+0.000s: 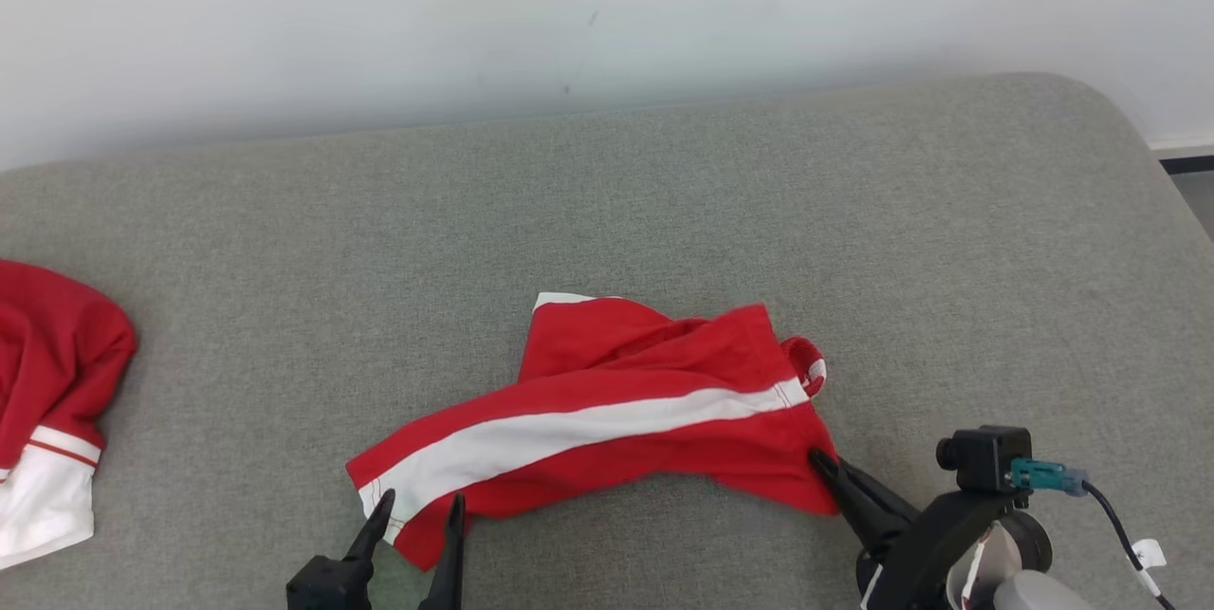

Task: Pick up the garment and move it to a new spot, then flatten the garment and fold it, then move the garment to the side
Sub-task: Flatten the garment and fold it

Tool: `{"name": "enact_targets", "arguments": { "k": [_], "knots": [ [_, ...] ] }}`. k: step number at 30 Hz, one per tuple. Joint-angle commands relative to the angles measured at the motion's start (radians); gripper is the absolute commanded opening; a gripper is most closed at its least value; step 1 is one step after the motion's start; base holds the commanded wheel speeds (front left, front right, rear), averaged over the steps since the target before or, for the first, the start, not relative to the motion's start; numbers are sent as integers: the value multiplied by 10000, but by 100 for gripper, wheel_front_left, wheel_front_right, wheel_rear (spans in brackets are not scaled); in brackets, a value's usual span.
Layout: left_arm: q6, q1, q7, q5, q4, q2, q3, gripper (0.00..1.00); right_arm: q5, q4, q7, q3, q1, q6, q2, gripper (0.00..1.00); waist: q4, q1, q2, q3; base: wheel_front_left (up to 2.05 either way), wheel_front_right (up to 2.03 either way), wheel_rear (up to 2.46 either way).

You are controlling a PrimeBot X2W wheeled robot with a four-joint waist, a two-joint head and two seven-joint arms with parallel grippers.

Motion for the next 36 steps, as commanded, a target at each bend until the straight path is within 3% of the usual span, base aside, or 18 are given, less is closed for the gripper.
{"name": "enact_targets", "arguments": {
  "k": [1, 5, 7, 14, 15, 20, 26, 31, 36],
  "knots": [
    [-8, 97, -30, 3, 59, 0, 43, 100, 22, -152, 118, -100, 262, -20, -150, 0, -27, 1, 0, -40, 0, 0, 0],
    [-11, 175, -30, 74, 185, 0, 124, 100, -377, -158, 293, -329, 681, -20, -237, 0, -51, 1, 0, -140, 0, 0, 0],
    [-5, 216, -30, 115, 148, 0, 225, 100, -788, -50, -32, -679, 770, -20, -86, 100, -62, 1, 0, -193, 0, 0, 0],
    [143, 356, -30, 325, -16, -2, 806, 100, -3018, 733, -1840, -2462, 778, -20, 984, 100, -102, 1, 0, -376, 0, 0, 0],
    [143, 356, -30, 325, -16, -2, 806, 100, -3018, 733, -1840, -2462, 778, -20, 984, 100, -102, 1, 0, -376, 0, 0, 0],
    [280, 451, -32, 452, -174, -2, 1338, 100, -5309, 901, -2559, -3644, 476, -20, 1807, 100, -37, 1, 0, -452, 0, 0, 0],
    [326, 517, -30, 589, -453, -4, 1877, 100, -7497, 51, -2696, -5006, 492, -22, 2940, 100, 105, 1, 0, -552, 0, 0, 0],
    [329, 680, -30, 642, -596, -4, 2194, 100, -8251, -586, -2682, -5512, 902, -20, 3466, 100, 211, 1, 0, -670, 0, 0, 0],
    [316, 813, -30, 569, -704, -4, 2329, 100, -8517, -400, -2684, -5549, 1247, -20, 3691, 100, 288, 1, 0, -798, 0, 0, 0]
  ]
}}
